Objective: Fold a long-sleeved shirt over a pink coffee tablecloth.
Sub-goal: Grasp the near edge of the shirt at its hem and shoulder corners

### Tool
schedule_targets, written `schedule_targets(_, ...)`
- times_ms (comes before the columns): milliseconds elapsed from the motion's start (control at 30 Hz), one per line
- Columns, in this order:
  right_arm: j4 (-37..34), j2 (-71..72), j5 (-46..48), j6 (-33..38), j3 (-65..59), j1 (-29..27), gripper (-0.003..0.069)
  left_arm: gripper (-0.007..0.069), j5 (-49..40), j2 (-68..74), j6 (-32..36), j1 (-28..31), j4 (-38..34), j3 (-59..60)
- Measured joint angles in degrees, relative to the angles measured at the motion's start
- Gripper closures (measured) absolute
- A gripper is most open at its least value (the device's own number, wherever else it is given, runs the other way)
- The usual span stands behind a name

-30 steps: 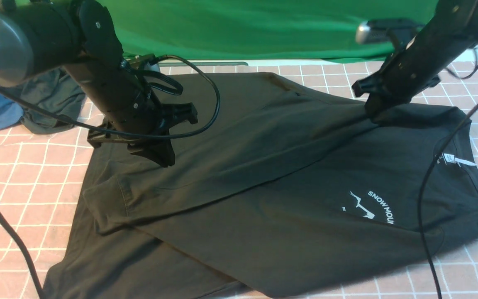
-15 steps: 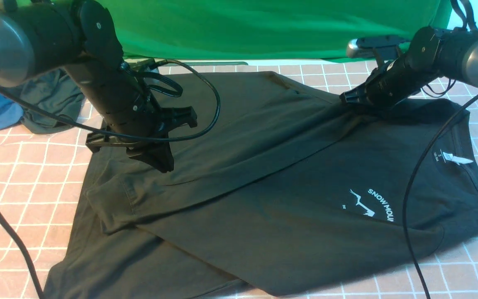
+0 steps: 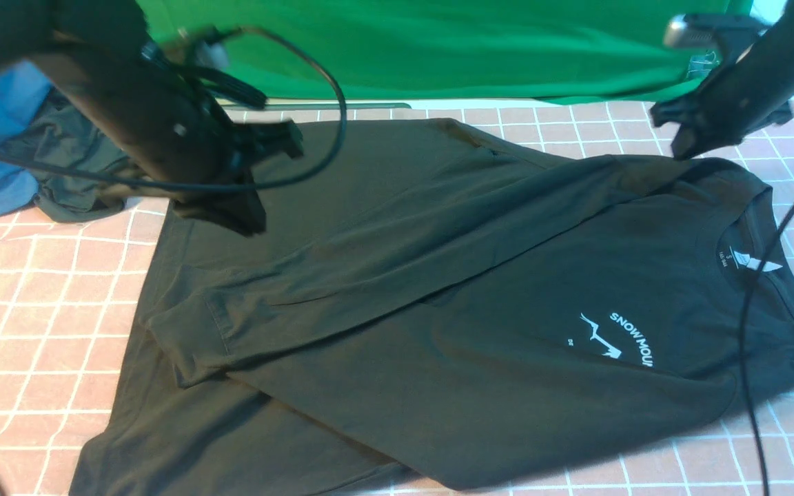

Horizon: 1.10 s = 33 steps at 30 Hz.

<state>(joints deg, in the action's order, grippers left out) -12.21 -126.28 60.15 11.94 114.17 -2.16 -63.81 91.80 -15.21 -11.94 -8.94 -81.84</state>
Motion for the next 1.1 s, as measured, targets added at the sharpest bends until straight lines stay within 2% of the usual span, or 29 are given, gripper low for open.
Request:
schedule_targets(100,-1.0,7.1,7.0,1.6,-0.9,0.2,0.0602,0.061,-0.6,-5.5,-1.4,0.0,2.4,2.4)
schedule_targets(167,-1.3,9.8,7.5,1.8,-2.1,0.4,0.0602,0.061,-0.6,-8.4,-2.2,0.0,2.9,4.7)
schedule_targets(367,-1.7,29.8,9.0,1.8,-20.0,0.8,0.0602,0.061,1.3,-23.5,-9.7,0.0,4.5,26.3)
schedule_targets(533,-1.7,41.6,5.8,1.8,-37.2,0.8,0.0601,0.0609,5.8,-27.3,-12.6,0.1,5.1,40.0)
schedule_targets(700,-2.4,50.7,-1.1,1.8,-50.1,0.8,0.0599,0.0572,9.9,-27.3,-16.7,0.1,10.5,46.1)
schedule_targets(833,-2.7,53.6,-2.2,2.0,-54.1,0.8,0.0594,0.0476,13.2,-26.3,-20.0,0.4,16.8,46.7)
schedule_targets(900,-2.8,53.7,-1.4,2.8,-54.7,0.8,0.0589,0.0368,14.2,-24.9,-22.1,1.6,20.0,46.7)
schedule_targets(1100,-2.9,53.8,-1.4,3.2,-54.7,0.8,0.0589,0.0152,17.7,-18.8,-23.1,8.1,19.2,46.7)
